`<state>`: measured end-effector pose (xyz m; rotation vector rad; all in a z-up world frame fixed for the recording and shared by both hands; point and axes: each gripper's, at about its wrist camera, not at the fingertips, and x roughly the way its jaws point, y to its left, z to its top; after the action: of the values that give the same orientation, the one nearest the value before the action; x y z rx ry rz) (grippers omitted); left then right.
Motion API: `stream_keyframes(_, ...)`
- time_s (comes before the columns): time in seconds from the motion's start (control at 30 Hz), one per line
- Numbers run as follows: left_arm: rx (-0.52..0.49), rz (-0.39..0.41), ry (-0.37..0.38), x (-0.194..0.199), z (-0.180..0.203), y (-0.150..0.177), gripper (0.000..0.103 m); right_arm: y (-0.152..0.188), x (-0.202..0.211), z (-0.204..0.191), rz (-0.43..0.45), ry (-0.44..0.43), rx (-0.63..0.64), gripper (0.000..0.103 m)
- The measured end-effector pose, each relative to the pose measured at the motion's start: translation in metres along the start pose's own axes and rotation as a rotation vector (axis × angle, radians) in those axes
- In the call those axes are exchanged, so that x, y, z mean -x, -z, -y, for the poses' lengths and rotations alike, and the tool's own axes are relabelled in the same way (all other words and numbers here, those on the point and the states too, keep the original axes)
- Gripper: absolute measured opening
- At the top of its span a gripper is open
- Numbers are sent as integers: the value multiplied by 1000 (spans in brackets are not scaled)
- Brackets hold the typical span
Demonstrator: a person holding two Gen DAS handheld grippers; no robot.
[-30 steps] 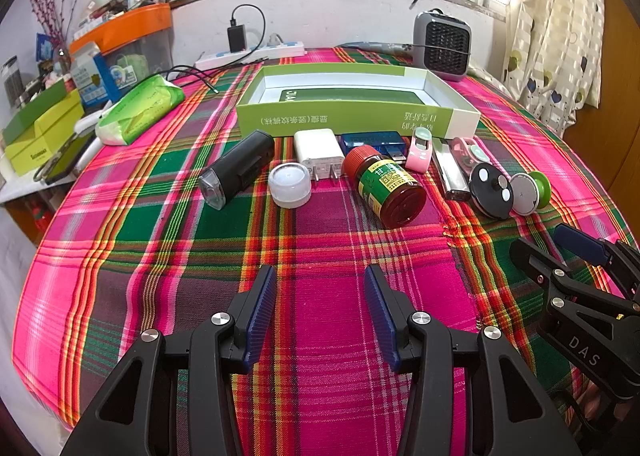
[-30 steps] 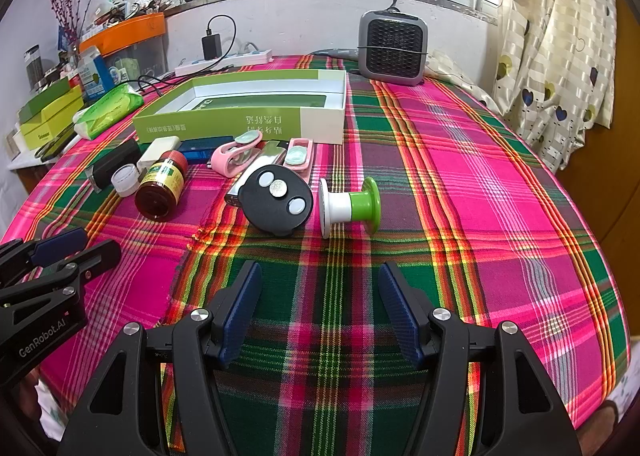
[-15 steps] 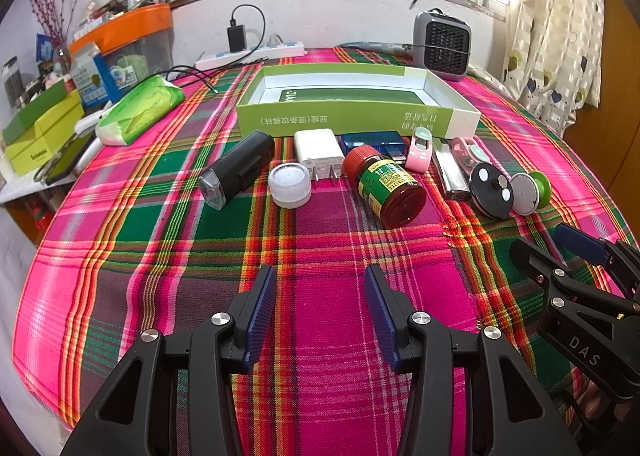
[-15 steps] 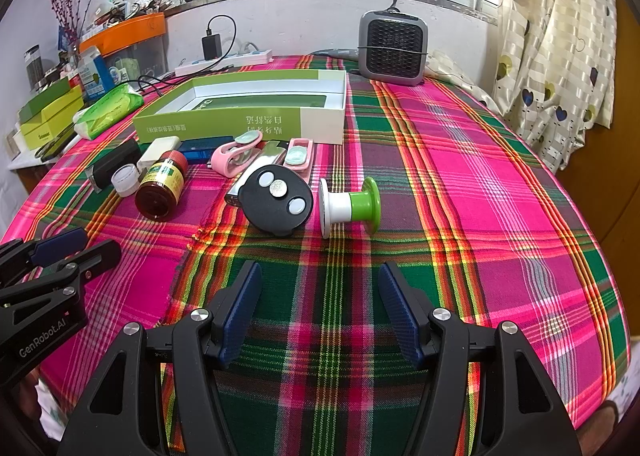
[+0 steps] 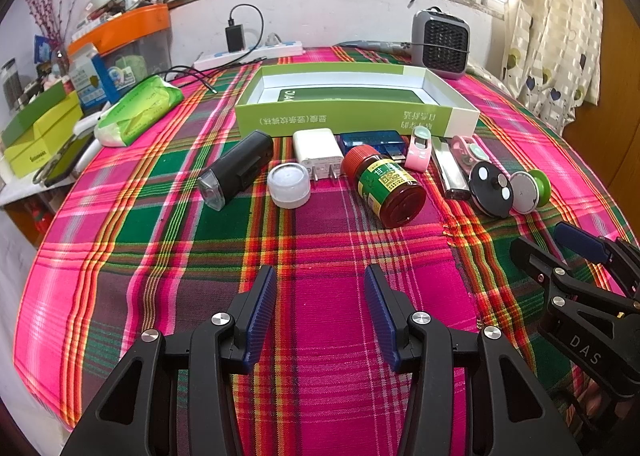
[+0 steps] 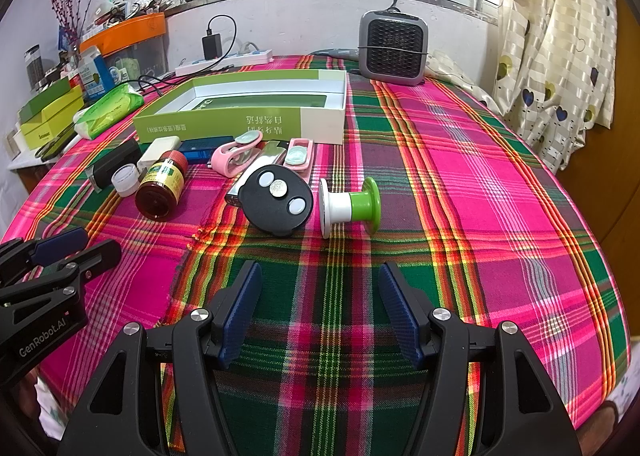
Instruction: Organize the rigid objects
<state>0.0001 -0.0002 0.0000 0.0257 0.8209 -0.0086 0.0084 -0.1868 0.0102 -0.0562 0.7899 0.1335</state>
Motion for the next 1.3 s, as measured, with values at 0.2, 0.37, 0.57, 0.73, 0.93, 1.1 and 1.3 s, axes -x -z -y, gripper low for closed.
stream_keyframes(0.2,-14,0,18,-2,0,-1,44,0,0,0,1,-1,1,61)
stream_keyframes(0.37,-33,-8,41,-2,-3,-1,44,-2,2,3,-6,-21,2,61)
stream_keyframes(0.57,-29,-9,83,-1,-10,-2,44,-3,1,8,-3,-18,0,62)
stream_keyframes(0.73,16,-18,119,-1,-26,-6,44,-7,-1,17,-3,-25,-23,62)
stream_keyframes(0.93,52,-9,109,-2,-45,-14,44,-15,-4,24,-2,-45,-36,62)
stream_keyframes(1.1,69,13,92,-3,-62,-27,44,-20,-9,31,-8,-66,-66,62)
stream_keyframes(1.3,30,30,56,-12,-71,-47,44,-28,-12,36,-4,-64,-76,62)
